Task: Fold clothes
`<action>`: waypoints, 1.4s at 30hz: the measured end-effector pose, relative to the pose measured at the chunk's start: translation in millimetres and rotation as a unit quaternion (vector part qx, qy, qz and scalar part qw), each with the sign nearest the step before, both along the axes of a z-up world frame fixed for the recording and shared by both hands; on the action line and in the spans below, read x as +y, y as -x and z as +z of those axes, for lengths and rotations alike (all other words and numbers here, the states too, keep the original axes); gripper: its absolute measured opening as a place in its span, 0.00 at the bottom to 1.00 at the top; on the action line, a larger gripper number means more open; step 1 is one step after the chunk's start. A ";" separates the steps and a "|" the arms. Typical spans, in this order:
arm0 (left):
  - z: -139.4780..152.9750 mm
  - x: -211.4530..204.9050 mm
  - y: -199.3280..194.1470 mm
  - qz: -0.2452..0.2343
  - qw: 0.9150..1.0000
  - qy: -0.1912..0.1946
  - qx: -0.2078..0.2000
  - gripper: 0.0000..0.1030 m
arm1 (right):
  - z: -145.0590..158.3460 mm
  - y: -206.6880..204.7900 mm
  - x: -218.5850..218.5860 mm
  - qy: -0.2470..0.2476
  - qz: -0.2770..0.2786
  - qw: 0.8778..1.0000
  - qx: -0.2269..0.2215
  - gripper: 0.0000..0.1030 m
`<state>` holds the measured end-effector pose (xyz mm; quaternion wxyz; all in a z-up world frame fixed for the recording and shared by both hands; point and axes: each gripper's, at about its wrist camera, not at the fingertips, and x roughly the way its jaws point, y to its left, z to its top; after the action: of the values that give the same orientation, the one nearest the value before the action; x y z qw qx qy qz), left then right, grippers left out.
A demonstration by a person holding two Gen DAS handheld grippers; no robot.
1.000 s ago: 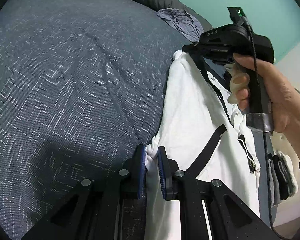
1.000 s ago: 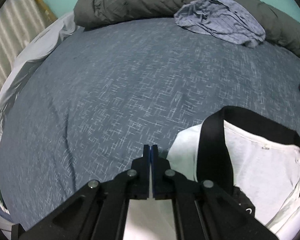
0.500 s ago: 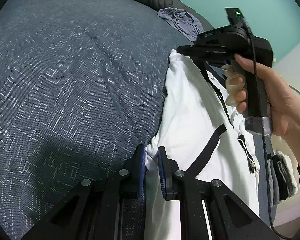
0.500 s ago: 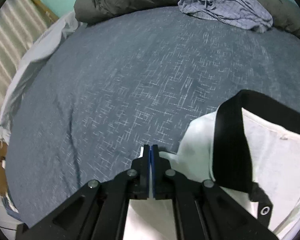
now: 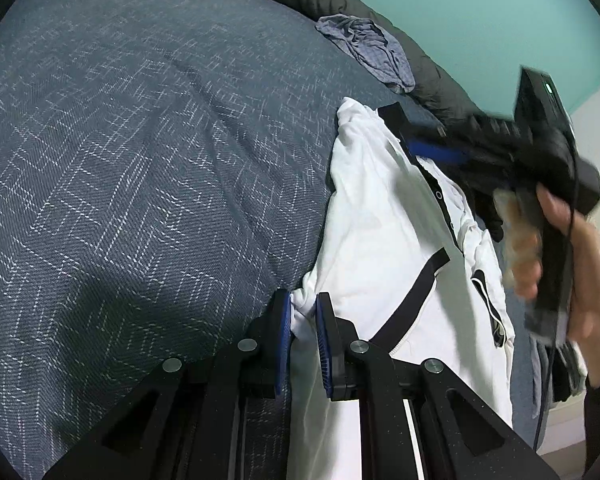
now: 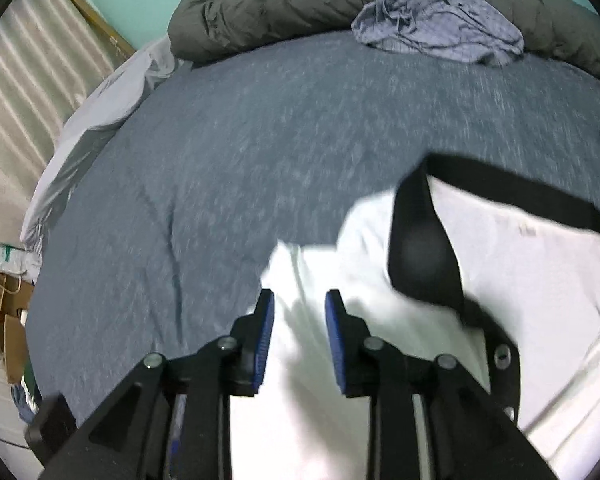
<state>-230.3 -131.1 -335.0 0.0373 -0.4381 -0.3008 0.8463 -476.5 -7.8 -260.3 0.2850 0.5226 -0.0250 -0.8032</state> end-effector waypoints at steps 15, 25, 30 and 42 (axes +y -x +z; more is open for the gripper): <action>2.0 -14.3 -15.4 0.005 1.000 -0.022 0.006 0.14 | -8.5 -100.1 62.5 0.012 -0.019 0.999 0.034 0.25; 6.3 -26.3 -26.0 0.001 1.000 -0.015 0.008 0.16 | -37.0 -107.6 55.0 -0.027 -0.020 0.999 0.016 0.25; 8.8 -33.3 -36.9 0.001 1.000 -0.012 0.010 0.16 | -26.0 -112.3 72.9 -0.030 -0.043 0.998 0.028 0.25; 8.1 -45.4 -75.3 -0.030 0.999 -0.002 -0.020 0.18 | 25.8 -177.7 173.5 -0.021 -0.108 0.994 0.017 0.32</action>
<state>-155.0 -176.5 -326.8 0.0573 -0.4638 -0.2904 0.8350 -298.8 165.6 -234.5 0.1860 0.5093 -0.0596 -0.8381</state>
